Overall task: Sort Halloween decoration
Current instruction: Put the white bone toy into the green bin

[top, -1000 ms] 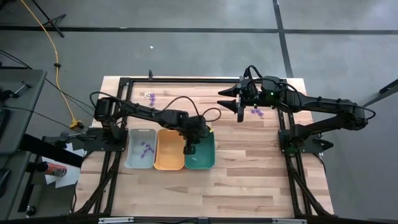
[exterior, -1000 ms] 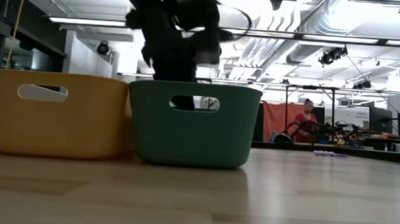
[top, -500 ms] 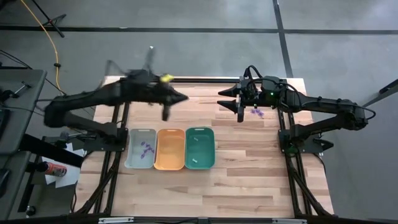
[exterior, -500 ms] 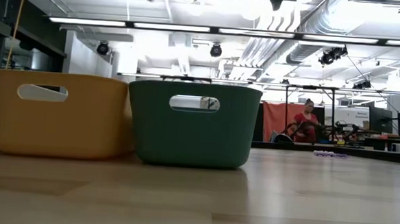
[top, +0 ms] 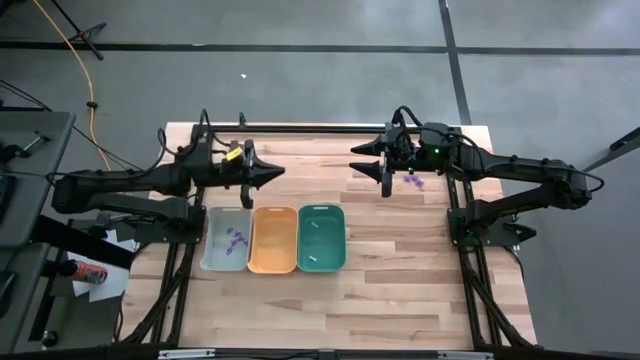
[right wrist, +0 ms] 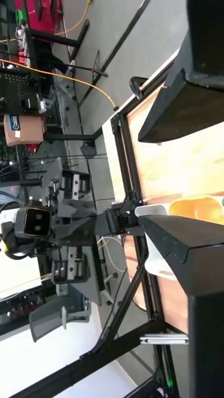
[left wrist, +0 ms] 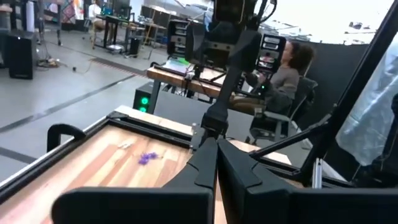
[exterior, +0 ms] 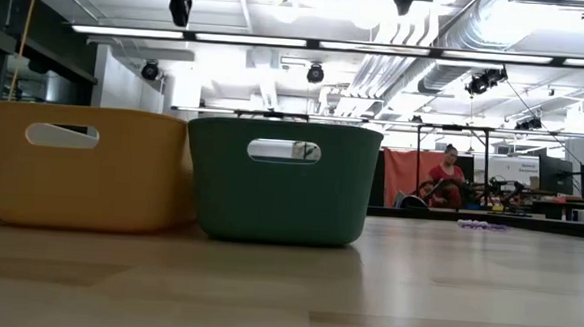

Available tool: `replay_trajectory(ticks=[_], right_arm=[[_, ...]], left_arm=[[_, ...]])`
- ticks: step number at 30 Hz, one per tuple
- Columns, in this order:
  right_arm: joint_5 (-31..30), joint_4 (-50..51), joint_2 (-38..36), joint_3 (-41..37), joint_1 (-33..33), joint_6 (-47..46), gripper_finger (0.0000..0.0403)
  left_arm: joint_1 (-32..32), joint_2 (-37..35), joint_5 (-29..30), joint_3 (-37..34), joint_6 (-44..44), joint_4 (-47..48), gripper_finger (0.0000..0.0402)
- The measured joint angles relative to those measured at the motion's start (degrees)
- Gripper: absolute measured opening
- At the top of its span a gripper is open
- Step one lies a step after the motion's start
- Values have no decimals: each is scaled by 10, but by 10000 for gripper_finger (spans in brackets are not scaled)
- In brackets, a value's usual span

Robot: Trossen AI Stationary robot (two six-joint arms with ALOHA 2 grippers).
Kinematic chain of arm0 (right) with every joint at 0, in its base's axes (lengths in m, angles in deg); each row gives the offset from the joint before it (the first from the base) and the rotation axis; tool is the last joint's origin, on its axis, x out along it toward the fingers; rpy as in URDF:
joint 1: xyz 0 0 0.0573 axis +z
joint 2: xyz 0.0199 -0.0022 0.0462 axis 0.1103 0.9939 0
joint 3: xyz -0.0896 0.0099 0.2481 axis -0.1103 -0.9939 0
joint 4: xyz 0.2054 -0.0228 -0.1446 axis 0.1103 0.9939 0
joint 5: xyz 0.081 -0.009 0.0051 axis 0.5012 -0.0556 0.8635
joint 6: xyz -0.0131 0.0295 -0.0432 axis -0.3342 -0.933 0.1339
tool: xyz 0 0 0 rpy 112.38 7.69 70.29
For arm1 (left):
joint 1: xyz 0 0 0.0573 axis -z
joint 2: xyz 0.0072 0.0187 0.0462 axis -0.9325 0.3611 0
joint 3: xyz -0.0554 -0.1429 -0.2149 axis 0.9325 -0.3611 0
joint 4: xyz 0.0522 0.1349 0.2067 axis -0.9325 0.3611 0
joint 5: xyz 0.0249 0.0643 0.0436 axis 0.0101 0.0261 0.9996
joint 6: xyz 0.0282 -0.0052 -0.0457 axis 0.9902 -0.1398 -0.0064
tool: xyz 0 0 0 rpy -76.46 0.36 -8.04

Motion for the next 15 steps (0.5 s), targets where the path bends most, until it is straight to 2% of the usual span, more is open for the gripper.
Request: replay_trajectory(ticks=[4, 10, 11, 15], right_arm=[[0, 1, 9, 0, 0, 4, 162], [0, 4, 41, 0, 1, 4, 22], [0, 4, 45, 0, 2, 4, 12], [16, 4, 60, 0, 2, 4, 21]], left_arm=[[0, 0, 0, 0, 33, -3, 0], [-1, 0, 2, 0, 73, -1, 0], [-1, 0, 2, 0, 77, 0, 0], [-1, 1, 3, 0, 90, 0, 0]])
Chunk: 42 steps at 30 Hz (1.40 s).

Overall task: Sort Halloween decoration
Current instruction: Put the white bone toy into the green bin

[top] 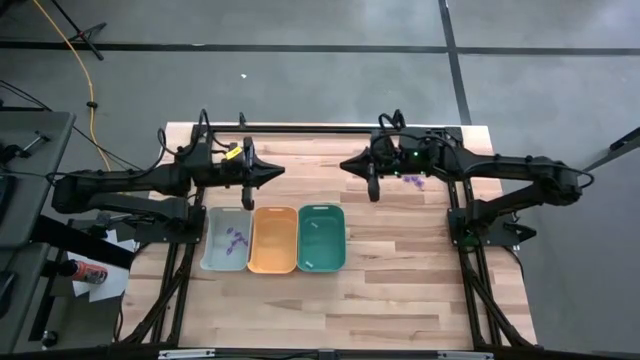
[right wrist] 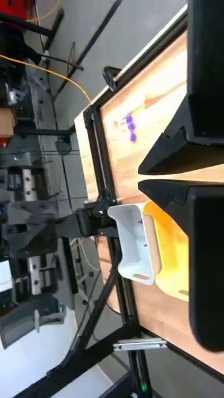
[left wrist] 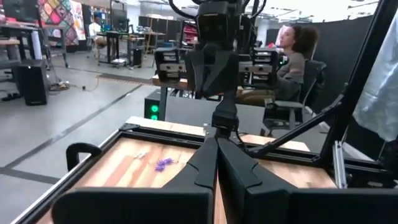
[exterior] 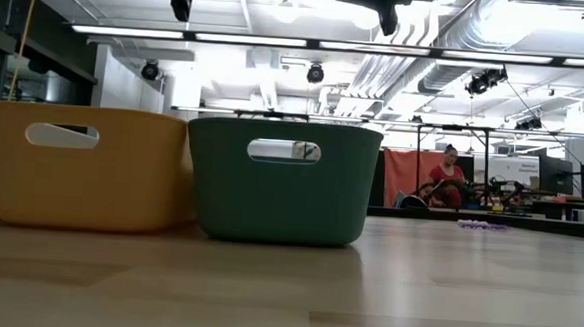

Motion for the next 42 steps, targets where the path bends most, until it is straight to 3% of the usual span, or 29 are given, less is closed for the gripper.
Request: replay_trajectory(ticks=[6, 14, 21, 42], right_arm=[[23, -13, 7, -12, 0, 1, 5], [27, -136, 3, -85, 0, -38, 1], [69, -202, 8, -90, 2, -41, 0], [71, -198, 9, -90, 2, -44, 0]], left_arm=[[0, 0, 15, 0, 2, 0, 0], [0, 1, 17, 0, 2, 1, 0], [0, 21, 16, 1, 4, -3, 0], [1, 47, 6, 1, 1, -15, 1]])
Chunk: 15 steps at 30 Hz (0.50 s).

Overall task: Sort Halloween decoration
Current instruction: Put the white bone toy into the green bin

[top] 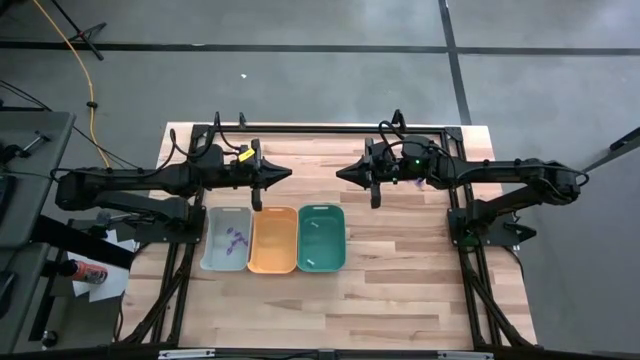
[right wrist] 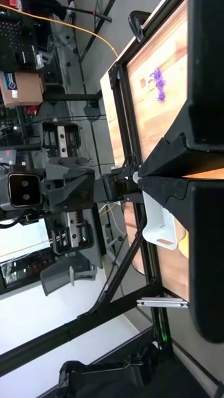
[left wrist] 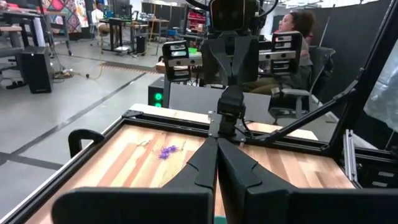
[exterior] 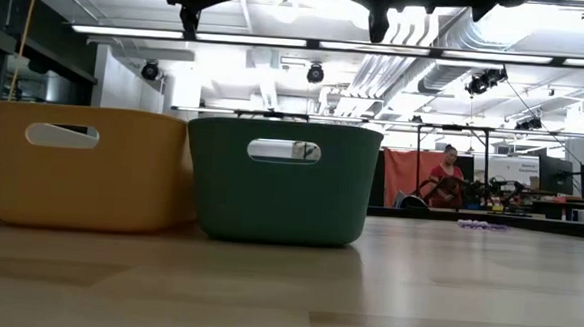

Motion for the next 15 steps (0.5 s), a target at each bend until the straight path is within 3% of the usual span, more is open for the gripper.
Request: replay_trajectory(ticks=[8, 15], right_arm=[[-15, 0, 0, 0, 0, -4, 0], [-227, 103, -50, 0, -15, -55, 0]], left_arm=[[0, 0, 0, 0, -3, 0, 1], [0, 0, 0, 0, -3, 0, 1]])
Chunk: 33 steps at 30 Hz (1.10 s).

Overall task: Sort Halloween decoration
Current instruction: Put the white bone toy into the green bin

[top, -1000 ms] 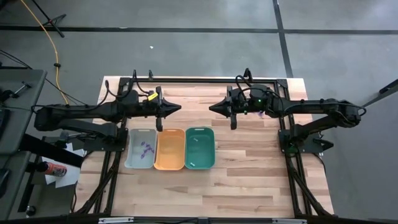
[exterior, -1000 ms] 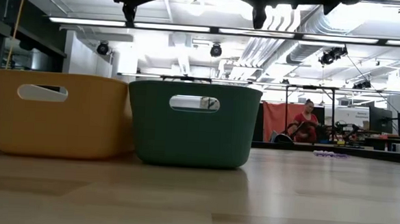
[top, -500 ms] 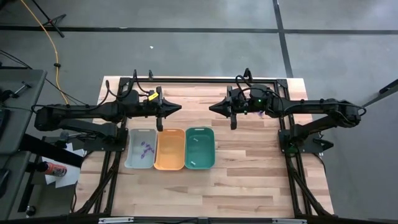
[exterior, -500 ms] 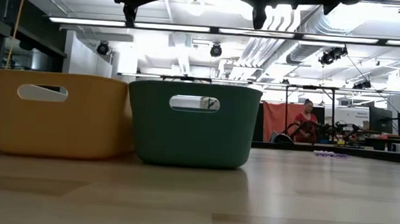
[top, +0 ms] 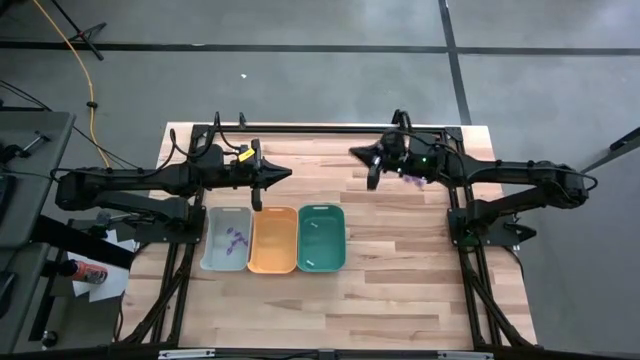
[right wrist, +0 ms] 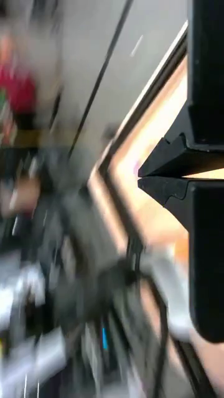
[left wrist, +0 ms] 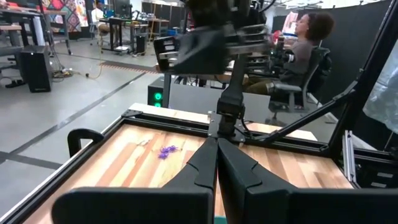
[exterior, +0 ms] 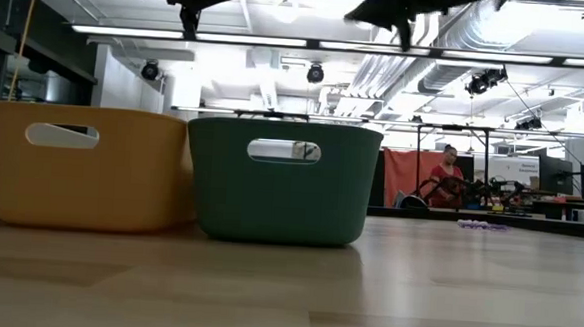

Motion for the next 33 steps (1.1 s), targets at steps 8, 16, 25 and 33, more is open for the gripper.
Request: replay_trajectory(ticks=[8, 16, 25, 33], right_arm=[[-74, 327, -21, 0, -121, -222, 0], [38, 468, 52, 0, -276, -169, 15], [38, 504, 148, 0, -363, -171, 125], [67, 506, 227, 9, -410, -147, 177]], left_arm=[[0, 0, 0, 0, 0, 0, 1], [0, 0, 7, 0, 0, 1, 1], [0, 0, 7, 0, 0, 4, 1], [0, 0, 7, 0, 0, 4, 0]])
